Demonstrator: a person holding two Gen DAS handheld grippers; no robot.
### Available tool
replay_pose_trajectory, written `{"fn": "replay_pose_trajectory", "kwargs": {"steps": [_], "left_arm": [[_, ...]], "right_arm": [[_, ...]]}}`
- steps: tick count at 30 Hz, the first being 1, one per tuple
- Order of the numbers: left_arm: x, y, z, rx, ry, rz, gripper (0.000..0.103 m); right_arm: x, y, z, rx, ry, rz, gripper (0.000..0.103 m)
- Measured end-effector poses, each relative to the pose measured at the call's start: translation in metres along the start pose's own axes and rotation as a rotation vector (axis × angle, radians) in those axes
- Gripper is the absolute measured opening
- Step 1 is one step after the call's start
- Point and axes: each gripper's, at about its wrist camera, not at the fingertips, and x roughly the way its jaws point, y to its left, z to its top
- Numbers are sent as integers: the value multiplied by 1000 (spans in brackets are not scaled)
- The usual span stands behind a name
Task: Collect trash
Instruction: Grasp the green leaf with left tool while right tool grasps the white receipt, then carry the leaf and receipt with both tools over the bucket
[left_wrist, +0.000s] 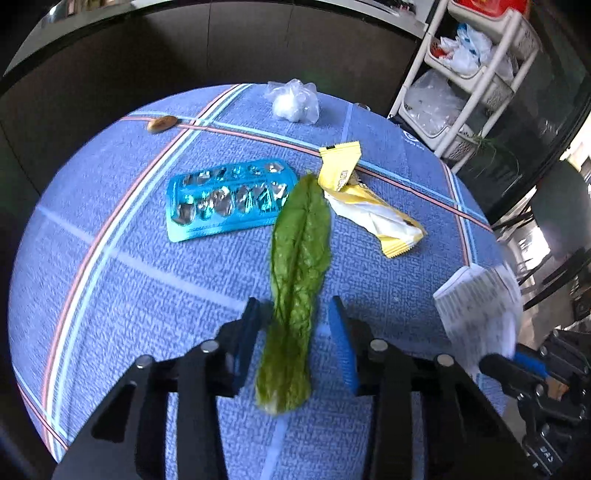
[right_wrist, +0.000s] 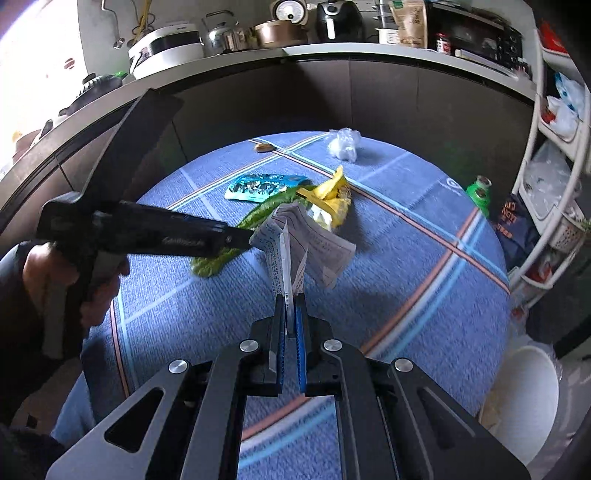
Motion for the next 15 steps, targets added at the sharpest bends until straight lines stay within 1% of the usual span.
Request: {"fn": "replay_pose_trajectory", "kwargs": {"steps": [2, 3, 4, 8, 11, 15], "left_arm": [[1, -2, 1, 12, 7, 13, 22], [1, -2, 1, 14, 9, 17, 19], [1, -3, 1, 11, 12, 18, 10], [-3, -3, -2, 11, 14, 8, 6], [-13, -2, -6, -9, 1, -25, 6], [-38, -5, -11, -26, -48, -49, 6]], "right_arm": [[-2, 0, -3, 4, -1, 3, 5], [-4, 0, -4, 8, -5, 6, 5], [-5, 0, -4, 10, -8, 7, 5], [-11, 3, -5, 17, -21, 16, 5], [-20, 5, -4, 20, -41, 24, 5], [-34, 6, -4, 18, -73, 19, 5]]}}
